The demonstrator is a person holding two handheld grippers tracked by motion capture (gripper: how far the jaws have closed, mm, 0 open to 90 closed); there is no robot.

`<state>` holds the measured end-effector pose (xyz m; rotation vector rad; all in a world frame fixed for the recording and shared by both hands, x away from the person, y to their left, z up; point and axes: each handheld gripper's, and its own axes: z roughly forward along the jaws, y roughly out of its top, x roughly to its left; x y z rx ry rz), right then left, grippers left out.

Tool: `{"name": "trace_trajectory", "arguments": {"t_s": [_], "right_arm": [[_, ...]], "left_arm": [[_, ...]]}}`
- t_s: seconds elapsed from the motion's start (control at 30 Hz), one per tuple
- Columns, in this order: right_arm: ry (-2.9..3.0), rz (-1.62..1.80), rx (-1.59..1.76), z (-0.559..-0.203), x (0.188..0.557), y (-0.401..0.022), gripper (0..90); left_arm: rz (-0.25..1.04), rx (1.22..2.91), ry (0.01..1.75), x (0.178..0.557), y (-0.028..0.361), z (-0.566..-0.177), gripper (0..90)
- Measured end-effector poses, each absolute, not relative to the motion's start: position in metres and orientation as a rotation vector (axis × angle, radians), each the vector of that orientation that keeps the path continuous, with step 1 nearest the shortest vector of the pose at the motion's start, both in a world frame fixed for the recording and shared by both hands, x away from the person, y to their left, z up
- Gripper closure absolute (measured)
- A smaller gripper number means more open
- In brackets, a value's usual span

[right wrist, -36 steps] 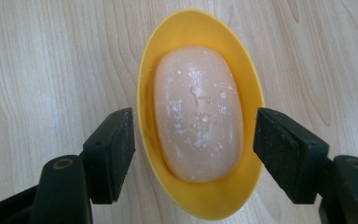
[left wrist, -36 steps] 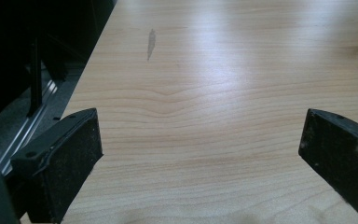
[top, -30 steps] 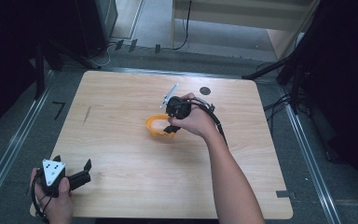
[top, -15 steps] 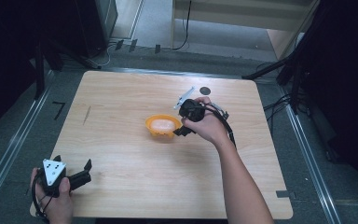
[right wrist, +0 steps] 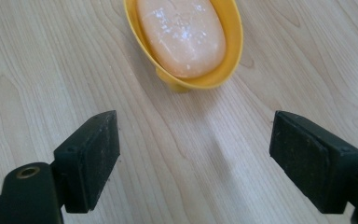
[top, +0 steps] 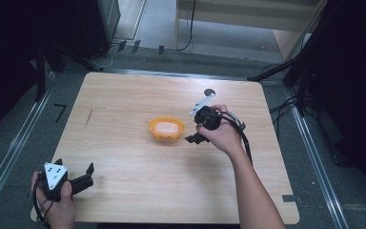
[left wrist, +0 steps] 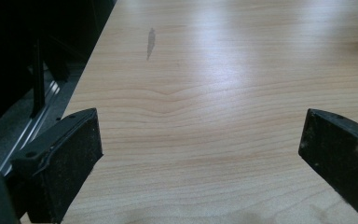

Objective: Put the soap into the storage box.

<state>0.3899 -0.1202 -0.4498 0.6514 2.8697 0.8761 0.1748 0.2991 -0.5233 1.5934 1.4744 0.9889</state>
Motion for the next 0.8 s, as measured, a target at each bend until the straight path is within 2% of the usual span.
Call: {"name": "trace_trajectory", "arguments": {"t_s": [0.8], "right_arm": [[2.762, 0.946, 0.879, -0.483, 0.349, -0.178, 17.3]], "left_arm": [[0.991, 1.592, 1.475, 0.175, 0.298, -0.523, 0.0]]}}
